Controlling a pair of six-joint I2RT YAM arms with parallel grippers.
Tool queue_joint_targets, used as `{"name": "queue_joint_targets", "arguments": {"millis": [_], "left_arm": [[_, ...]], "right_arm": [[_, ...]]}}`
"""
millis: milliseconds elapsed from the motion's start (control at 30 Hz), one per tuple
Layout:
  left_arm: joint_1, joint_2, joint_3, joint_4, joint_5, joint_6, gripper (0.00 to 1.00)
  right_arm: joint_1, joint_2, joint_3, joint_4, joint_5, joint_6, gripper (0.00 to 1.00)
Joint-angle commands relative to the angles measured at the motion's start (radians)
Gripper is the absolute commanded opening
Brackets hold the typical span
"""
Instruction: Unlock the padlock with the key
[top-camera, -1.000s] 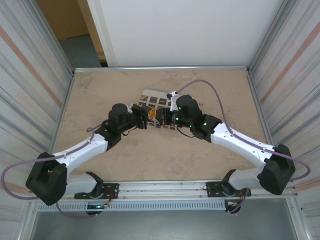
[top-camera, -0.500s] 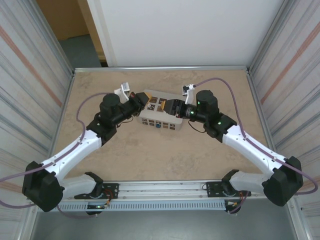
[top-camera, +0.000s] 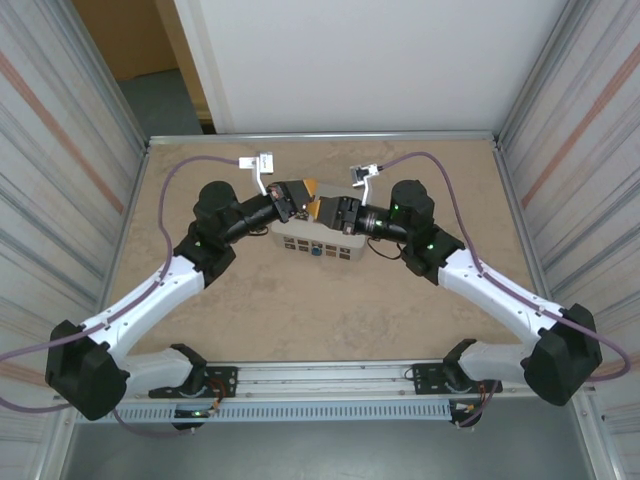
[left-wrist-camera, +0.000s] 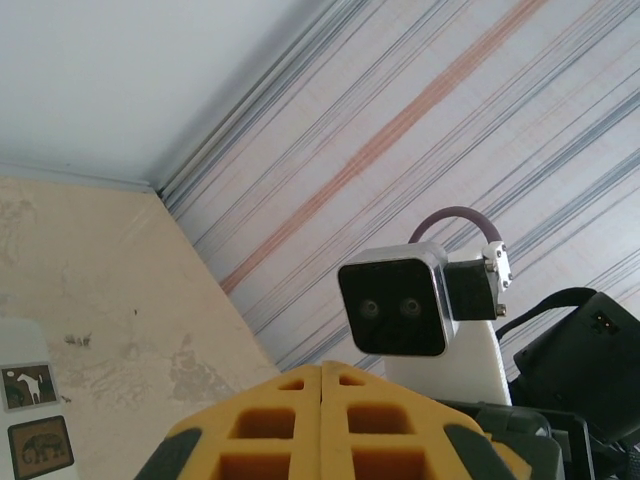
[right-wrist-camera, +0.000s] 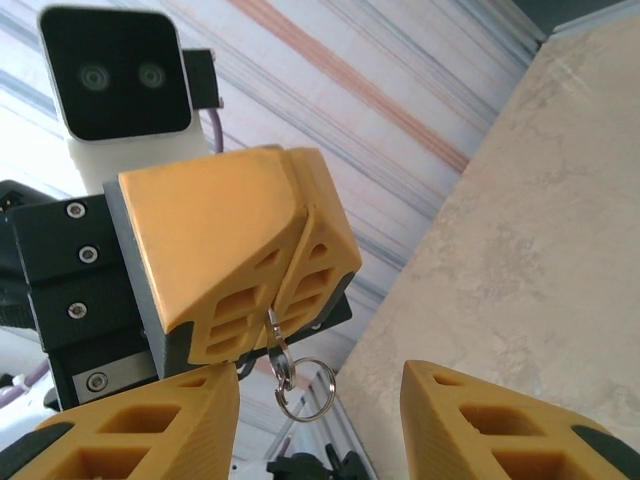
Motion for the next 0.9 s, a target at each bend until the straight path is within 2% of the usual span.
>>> {"name": "queue_joint_targets", "arguments": {"millis": [0, 233, 600, 867], "left_arm": [[-0.004, 0.002, -0.003, 0.059, 0.030, 0.030, 0.00], [-0.004, 0.000, -0.009, 0.060, 0.032, 0.021, 0.00], [-0.004, 0.005, -0.023, 0.076, 0.038, 0.004, 0.00], [-0.004, 0.012, -0.026, 0.096, 0.040, -0.008, 0.00]], "right_arm": [[0.012, 0.015, 0.011, 0.045, -0.022, 0.017, 0.43], [0.012, 0.012, 0.013, 0.043, -0.001, 0.017, 0.32], [0.009, 0.023, 0.031, 0.040, -0.005, 0.013, 0.21], [0.010, 0.032, 0.036, 0.039, -0.010, 0.017, 0.18]]}}
